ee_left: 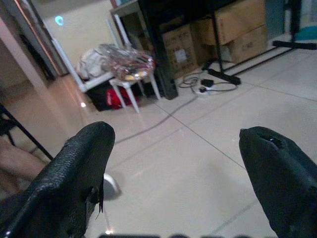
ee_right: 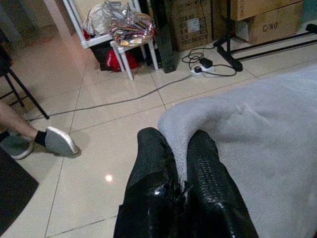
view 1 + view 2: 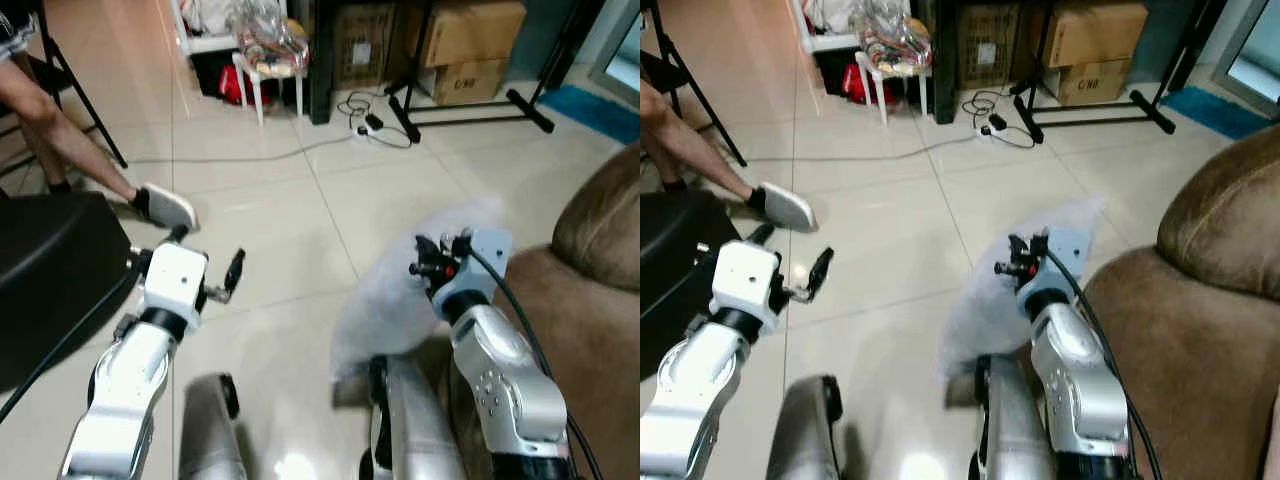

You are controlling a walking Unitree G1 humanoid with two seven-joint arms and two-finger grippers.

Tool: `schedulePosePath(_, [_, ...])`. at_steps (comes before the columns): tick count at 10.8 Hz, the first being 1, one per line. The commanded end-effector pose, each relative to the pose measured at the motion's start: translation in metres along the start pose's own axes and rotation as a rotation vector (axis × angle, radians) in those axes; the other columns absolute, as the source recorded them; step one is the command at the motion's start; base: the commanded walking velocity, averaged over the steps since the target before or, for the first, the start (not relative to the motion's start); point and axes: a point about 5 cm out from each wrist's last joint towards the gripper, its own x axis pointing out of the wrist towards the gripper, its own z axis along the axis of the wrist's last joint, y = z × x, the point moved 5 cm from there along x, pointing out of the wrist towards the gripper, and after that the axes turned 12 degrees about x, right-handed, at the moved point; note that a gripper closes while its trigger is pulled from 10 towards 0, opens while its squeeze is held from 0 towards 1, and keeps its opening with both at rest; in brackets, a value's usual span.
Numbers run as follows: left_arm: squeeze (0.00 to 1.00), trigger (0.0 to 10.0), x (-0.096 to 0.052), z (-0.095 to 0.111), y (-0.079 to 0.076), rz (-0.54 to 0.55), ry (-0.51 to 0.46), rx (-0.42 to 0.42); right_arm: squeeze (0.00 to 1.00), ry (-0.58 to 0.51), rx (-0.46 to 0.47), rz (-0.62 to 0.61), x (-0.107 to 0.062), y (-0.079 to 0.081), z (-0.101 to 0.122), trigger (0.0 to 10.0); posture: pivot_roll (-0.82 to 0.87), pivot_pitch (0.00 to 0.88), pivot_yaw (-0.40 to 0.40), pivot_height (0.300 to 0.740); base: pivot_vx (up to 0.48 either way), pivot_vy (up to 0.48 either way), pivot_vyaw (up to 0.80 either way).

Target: Move the pillow to the sofa from floor

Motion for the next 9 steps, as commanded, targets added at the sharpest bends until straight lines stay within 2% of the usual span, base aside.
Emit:
schedulePosePath(1, [0.00,10.0,0.000,0.000,0.005,0.017,0.001,0.021,0.00,-0.045,-0.004,0.011,-0.001,0.004,0.011,10.0,-0.02,0.000,-0.024,0.582,0.000,0.000,0.00])
schedulePosePath(4, [0.00,10.0,-0.004,-0.011,0.013,0.062,0.034,0.047,0.00,-0.051,-0.006,-0.006,0.000,0.002,0.013,10.0,-0.02,0.000,-0.032,0.626,0.000,0.000,0.00])
schedulePosePath(9, [0.00,10.0,-0.002,-0.008,0.013,0.069,0.010,0.058,0.00,-0.066,-0.006,-0.022,0.005,-0.002,0.015,10.0,-0.01,0.000,-0.031,0.695,0.000,0.000,0.00])
